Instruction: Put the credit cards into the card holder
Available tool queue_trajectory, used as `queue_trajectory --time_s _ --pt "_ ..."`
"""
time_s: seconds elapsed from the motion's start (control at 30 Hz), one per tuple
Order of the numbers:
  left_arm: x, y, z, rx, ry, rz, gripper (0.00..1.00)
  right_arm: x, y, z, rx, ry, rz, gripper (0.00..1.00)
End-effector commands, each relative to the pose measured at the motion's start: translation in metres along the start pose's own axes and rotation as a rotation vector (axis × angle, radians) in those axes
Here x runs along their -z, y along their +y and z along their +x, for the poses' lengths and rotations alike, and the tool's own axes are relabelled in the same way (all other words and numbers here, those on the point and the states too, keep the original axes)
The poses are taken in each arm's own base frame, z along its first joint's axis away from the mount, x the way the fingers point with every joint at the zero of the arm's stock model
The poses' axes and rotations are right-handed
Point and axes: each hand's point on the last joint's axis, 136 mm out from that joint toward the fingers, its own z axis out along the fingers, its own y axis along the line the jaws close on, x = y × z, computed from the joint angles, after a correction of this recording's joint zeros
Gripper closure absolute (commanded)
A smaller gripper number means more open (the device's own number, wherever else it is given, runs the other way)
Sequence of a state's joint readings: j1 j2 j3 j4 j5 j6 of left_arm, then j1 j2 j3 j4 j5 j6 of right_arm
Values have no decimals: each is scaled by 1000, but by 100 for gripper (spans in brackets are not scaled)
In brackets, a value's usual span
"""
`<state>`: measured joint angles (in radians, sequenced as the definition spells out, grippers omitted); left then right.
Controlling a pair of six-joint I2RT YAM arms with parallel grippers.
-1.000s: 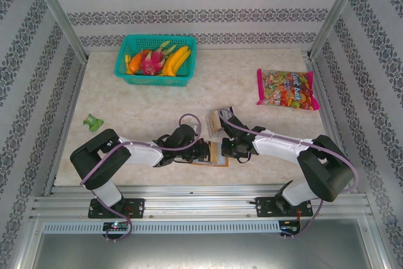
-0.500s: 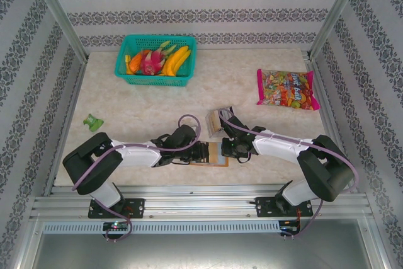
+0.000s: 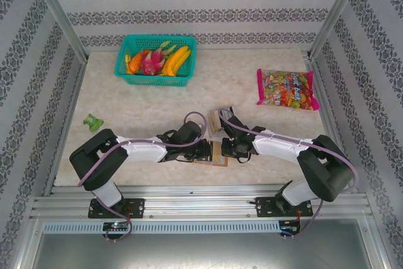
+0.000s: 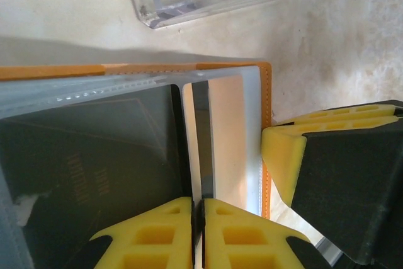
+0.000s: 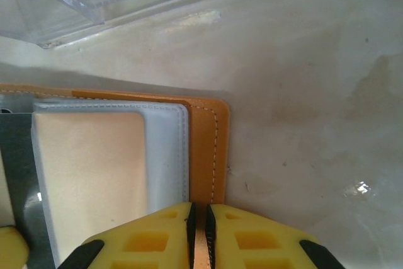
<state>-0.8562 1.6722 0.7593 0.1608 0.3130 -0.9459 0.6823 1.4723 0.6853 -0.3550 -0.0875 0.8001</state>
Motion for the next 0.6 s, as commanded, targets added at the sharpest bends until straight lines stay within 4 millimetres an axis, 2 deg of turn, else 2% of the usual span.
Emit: queue_trajectory --time_s 0.0,0.17,0.3,0.43,0.57 --pt "-6 -8 9 -43 36 7 87 -14 -18 13 -6 51 53 83" --pt "-8 -9 9 -48 44 5 85 -7 -13 9 -6 27 33 81" --pt "-7 -8 9 -55 46 -13 79 -2 -16 6 -11 9 41 81" --pt "3 1 8 -56 20 -64 67 -1 -18 6 -18 4 42 81" --pt "18 15 4 -58 -30 -135 62 5 -15 3 -15 -15 32 80"
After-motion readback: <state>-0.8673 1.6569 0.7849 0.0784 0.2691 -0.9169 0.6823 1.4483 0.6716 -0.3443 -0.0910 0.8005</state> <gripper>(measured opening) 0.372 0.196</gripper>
